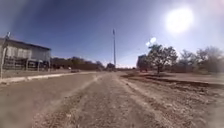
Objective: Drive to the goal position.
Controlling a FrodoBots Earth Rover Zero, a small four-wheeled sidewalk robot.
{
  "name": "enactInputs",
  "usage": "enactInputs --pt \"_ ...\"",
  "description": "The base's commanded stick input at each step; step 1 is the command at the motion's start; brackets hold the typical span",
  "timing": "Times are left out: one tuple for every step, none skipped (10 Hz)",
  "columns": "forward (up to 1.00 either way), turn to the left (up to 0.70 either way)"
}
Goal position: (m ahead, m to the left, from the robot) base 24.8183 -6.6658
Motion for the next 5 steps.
enactInputs --pt "0.70 0.00" --pt "0.70 0.00" --pt "0.70 0.00" --pt "0.70 0.00" --pt "0.70 0.00"
